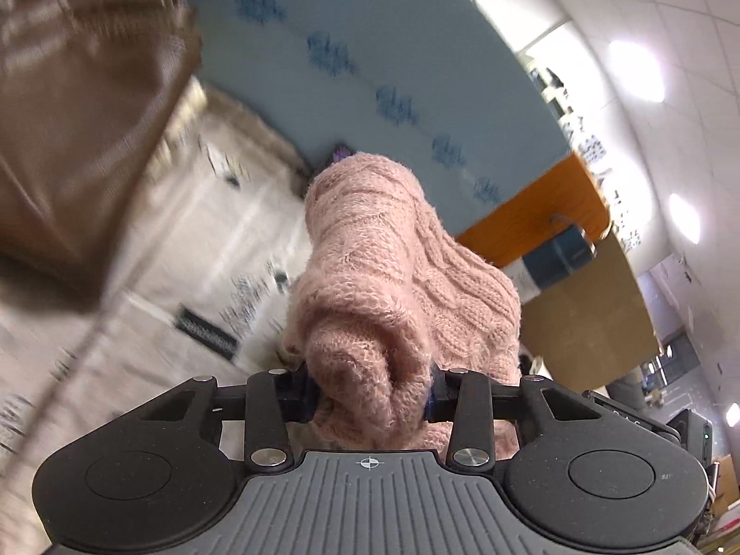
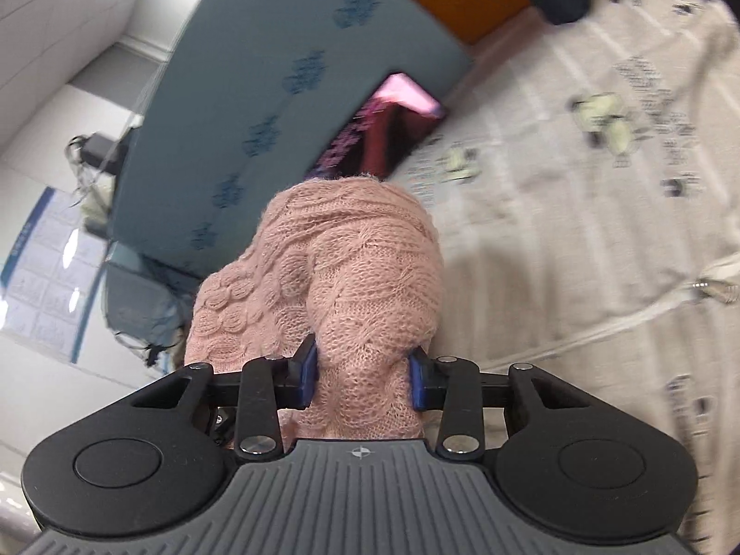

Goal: Fold clothes
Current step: 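Lift the folded cardigan with both grippers and carry it toward the brown leather bag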

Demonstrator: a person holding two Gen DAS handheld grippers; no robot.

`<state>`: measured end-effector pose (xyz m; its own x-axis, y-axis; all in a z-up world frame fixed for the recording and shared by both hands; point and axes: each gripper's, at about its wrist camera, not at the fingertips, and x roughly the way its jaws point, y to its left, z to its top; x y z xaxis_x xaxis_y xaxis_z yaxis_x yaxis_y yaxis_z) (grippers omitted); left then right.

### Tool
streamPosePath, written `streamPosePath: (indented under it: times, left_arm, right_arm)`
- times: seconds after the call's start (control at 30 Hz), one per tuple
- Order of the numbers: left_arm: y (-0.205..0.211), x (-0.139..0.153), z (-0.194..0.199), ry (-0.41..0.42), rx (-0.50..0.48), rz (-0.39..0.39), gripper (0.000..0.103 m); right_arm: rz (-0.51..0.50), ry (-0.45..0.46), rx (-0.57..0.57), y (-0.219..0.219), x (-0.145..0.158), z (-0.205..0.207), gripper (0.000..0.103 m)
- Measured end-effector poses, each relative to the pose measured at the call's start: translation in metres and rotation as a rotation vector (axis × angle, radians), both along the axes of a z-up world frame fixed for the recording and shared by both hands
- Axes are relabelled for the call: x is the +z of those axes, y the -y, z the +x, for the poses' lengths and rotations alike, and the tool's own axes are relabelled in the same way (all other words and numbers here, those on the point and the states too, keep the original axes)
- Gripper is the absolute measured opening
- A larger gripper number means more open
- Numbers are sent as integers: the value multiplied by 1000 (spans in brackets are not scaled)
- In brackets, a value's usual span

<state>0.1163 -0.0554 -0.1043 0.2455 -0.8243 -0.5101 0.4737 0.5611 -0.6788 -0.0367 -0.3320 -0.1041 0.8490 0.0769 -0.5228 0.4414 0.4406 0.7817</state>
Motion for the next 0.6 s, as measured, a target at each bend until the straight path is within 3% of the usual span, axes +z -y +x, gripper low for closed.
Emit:
streamPosePath:
  times: [0.37, 0.6]
  left_arm:
    - [-113, 32, 64, 121, 159, -91, 38]
    - [-166, 45, 119, 219, 255, -68, 38]
  right_arm:
    - [-33, 128, 200, -84, 33, 109, 34]
    - [-72, 165, 308, -136, 47, 199, 34]
